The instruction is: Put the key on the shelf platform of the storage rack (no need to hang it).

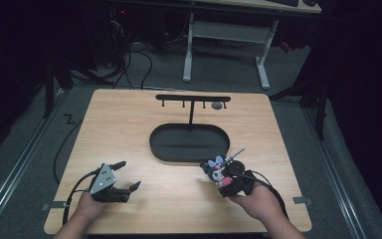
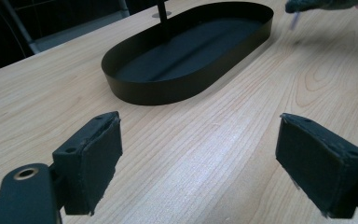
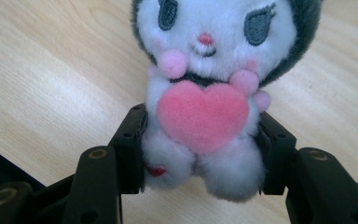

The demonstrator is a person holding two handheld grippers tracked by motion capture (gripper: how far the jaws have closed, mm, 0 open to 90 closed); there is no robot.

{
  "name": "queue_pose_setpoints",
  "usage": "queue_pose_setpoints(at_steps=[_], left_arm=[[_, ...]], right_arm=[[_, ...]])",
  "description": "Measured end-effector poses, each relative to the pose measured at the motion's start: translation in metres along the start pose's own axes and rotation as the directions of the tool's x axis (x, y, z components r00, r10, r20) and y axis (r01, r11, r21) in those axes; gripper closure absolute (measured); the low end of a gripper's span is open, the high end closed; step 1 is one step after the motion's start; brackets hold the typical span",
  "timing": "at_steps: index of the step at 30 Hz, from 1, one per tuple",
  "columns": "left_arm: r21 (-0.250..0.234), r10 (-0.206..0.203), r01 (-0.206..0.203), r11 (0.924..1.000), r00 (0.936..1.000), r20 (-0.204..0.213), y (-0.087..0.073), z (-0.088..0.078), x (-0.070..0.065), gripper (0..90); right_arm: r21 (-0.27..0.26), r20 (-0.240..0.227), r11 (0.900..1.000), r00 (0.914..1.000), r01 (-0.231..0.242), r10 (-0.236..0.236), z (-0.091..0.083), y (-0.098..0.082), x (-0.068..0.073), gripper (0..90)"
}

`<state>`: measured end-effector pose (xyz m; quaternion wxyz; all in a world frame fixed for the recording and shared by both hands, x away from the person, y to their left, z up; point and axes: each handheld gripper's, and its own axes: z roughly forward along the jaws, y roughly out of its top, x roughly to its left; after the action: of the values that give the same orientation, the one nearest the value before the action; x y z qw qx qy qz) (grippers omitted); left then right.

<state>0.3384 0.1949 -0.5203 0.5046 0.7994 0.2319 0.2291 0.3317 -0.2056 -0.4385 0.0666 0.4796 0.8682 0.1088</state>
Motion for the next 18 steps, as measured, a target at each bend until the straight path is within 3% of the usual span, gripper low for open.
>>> queue_pose_setpoints(at_steps=[18], left_arm=[[-0.003,-0.004,0.004,1.0000,1.0000,0.006,-0.001,-0.002,0.001,15.4]], right_arm=[[-0.041,-0.009,0.999,0.9994,-0.034,0.033,-0.007,0.035,-0.019,47.4]])
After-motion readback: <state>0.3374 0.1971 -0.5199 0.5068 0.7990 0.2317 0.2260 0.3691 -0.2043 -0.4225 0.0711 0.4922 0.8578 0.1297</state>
